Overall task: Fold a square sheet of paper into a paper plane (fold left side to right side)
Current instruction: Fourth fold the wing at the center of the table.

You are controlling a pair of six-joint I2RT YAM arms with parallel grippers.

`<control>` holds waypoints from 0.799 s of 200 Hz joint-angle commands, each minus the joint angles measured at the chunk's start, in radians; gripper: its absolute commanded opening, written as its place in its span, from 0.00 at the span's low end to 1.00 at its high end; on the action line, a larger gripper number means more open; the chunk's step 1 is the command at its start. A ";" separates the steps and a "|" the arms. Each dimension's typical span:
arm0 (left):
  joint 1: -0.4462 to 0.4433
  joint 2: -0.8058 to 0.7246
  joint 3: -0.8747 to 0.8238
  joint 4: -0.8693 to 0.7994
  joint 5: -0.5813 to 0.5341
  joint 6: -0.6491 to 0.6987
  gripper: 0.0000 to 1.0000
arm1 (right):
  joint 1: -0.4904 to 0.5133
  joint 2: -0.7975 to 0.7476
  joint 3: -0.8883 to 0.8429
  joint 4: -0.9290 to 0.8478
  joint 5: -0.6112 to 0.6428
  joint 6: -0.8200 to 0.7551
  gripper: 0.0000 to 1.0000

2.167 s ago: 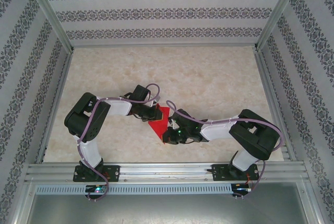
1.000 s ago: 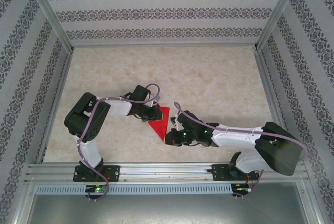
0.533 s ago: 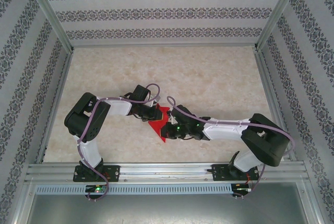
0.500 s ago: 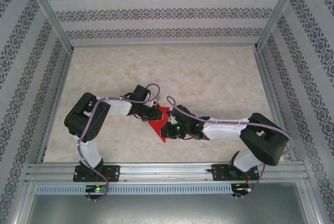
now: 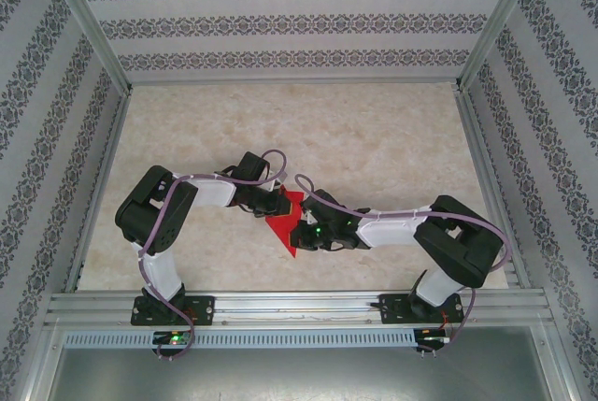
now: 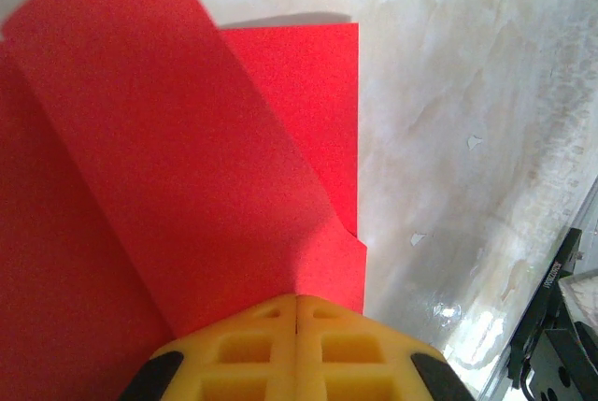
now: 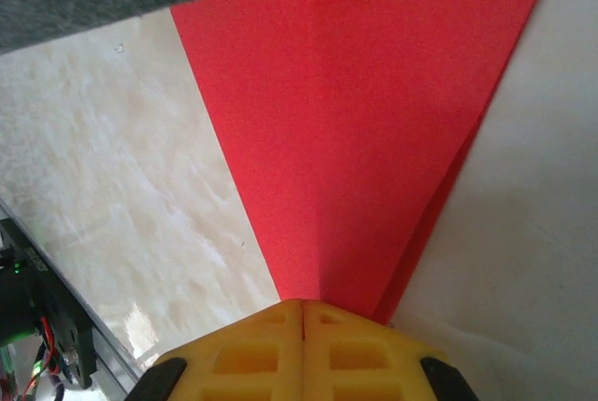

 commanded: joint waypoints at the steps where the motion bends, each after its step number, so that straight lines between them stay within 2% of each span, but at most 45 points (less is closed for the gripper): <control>1: -0.004 0.016 -0.016 -0.080 -0.115 0.025 0.00 | -0.004 0.021 0.009 0.008 0.001 -0.016 0.00; 160: -0.005 0.013 -0.013 -0.079 -0.115 0.027 0.00 | -0.002 0.047 -0.001 -0.036 0.009 -0.027 0.00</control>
